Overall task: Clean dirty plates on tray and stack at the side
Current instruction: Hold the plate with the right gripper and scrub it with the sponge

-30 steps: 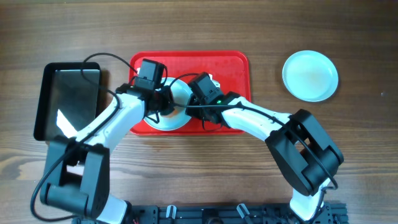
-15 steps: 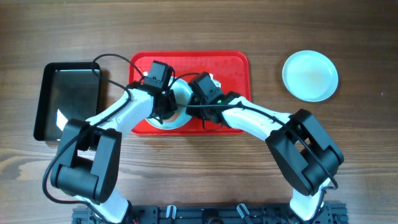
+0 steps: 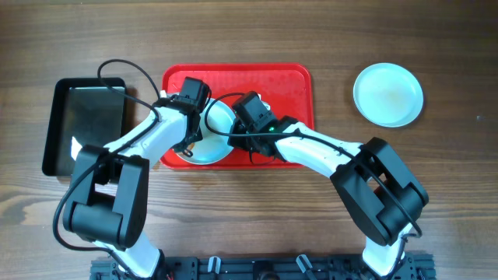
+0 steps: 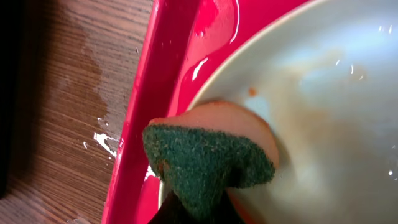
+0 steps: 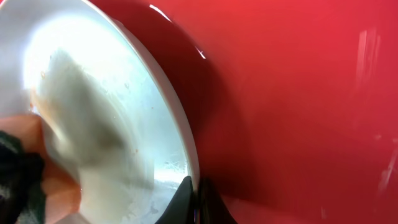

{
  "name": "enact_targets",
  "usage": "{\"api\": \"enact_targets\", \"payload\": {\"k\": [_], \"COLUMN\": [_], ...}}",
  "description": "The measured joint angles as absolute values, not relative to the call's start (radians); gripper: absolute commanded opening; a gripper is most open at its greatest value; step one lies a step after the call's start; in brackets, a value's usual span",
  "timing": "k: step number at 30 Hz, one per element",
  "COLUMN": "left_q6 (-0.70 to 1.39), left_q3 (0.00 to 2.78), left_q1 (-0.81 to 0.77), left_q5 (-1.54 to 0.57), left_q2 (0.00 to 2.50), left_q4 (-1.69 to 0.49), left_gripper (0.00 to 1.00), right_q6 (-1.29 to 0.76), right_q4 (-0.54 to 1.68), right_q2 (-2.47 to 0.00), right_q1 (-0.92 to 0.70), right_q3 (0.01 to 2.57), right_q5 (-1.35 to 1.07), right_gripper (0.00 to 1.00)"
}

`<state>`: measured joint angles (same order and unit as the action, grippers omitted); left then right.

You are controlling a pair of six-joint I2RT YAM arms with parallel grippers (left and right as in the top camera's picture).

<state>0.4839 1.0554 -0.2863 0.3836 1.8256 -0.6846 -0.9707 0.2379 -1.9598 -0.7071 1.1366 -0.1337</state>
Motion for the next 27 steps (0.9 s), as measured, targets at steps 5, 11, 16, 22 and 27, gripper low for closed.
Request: {"api": "enact_targets", "payload": {"k": [5, 11, 16, 22, 27], "left_q6": [0.484, 0.484, 0.484, 0.484, 0.469], "left_q3": [1.093, 1.116, 1.118, 1.121, 1.122], "left_q1": [-0.262, -0.253, -0.254, -0.260, -0.267], "left_q5": [0.296, -0.031, -0.223, -0.261, -0.260], "left_q2": [1.792, 1.724, 1.821, 1.892, 1.893], "left_q4": [-0.667, -0.555, -0.515, -0.509, -0.508], "left_gripper": [0.04, 0.04, 0.04, 0.04, 0.04], "right_q6": [-0.971, -0.971, -0.971, -0.955, -0.902], "right_q4": [0.245, 0.250, 0.253, 0.292, 0.378], "right_q2": [-1.960, -1.960, -1.960, -1.959, -1.959], "right_q1": [-0.696, -0.690, -0.690, -0.691, -0.691], "right_q3": [1.137, 1.137, 1.137, 1.147, 1.182], "right_q5": [-0.119, -0.099, -0.095, -0.054, 0.026], "right_gripper": [0.04, 0.04, 0.04, 0.04, 0.04]}}
